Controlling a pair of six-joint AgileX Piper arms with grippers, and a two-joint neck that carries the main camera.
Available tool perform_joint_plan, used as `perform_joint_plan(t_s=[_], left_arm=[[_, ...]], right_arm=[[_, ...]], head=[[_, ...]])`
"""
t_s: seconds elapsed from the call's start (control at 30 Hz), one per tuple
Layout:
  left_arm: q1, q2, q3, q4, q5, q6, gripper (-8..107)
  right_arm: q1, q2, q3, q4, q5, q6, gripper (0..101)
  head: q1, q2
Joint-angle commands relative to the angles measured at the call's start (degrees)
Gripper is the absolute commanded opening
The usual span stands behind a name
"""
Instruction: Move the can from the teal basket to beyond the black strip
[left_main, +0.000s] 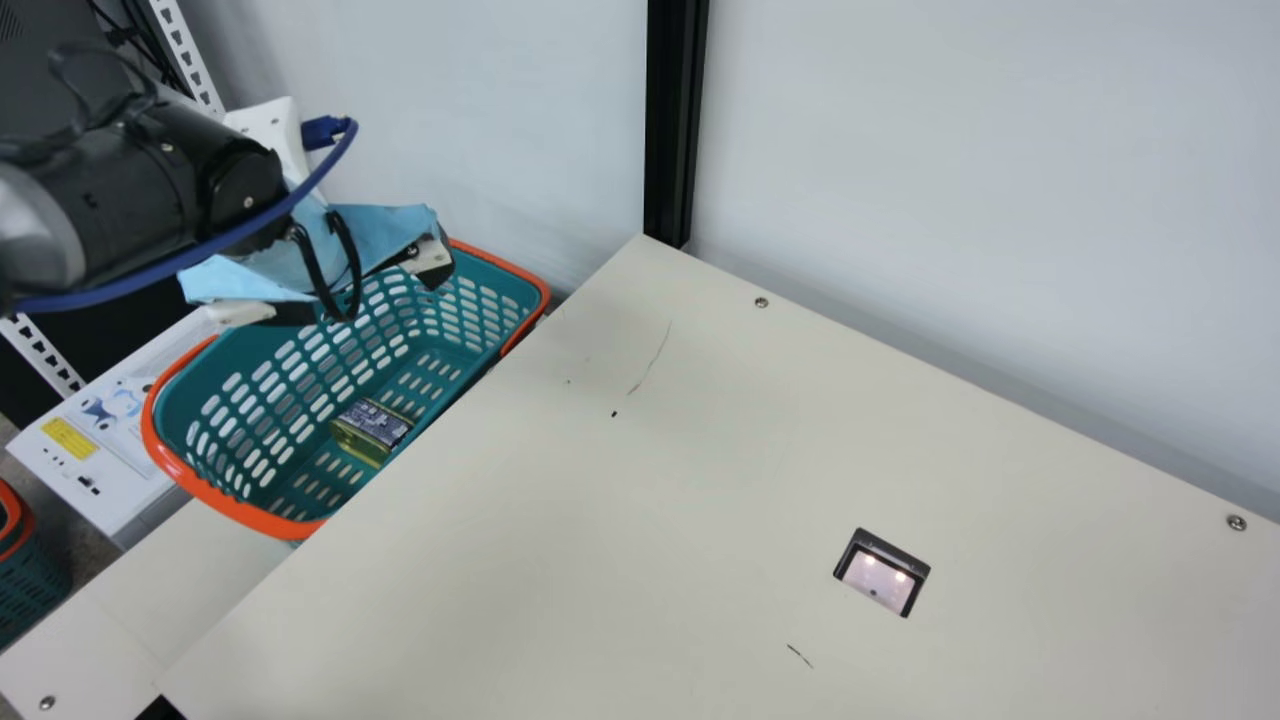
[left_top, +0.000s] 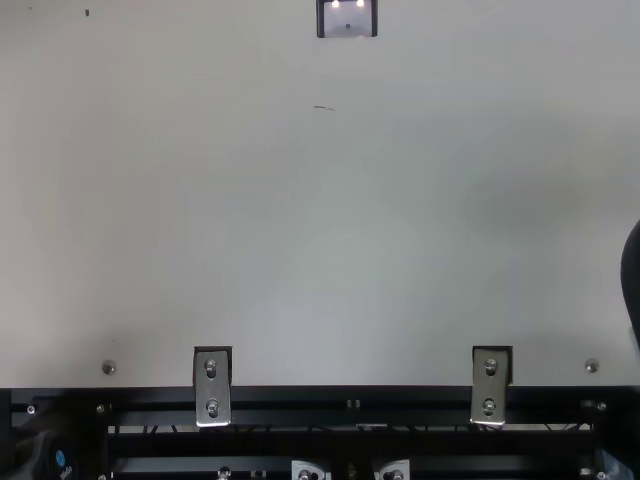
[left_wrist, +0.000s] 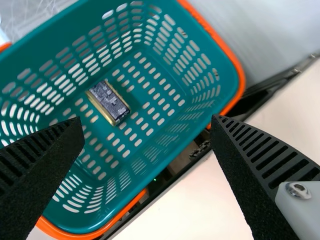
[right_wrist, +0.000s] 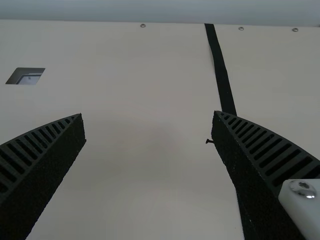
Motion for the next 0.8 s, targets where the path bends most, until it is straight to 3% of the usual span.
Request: perform_joint_plan(t_s=[0.0, 0.27, 0.77], left_arm=[[0.8, 1.6, -0.1, 0.0, -0.3, -2.2, 90], [6.1, 7.5, -1.7, -4.0, -2.0, -1.1, 90], [15.8, 20.9, -9.8, -15.6, 0.5, 18.0, 90]], right_arm=[[0.0, 0.0, 0.0, 0.0, 0.0, 0.0, 101], [0.0, 0.0, 0.0, 0.0, 0.0, 0.0, 101], [0.0, 0.0, 0.0, 0.0, 0.0, 0.0, 101]], head=[[-2.2, 1.0], [-2.2, 1.0], [-2.2, 1.0]])
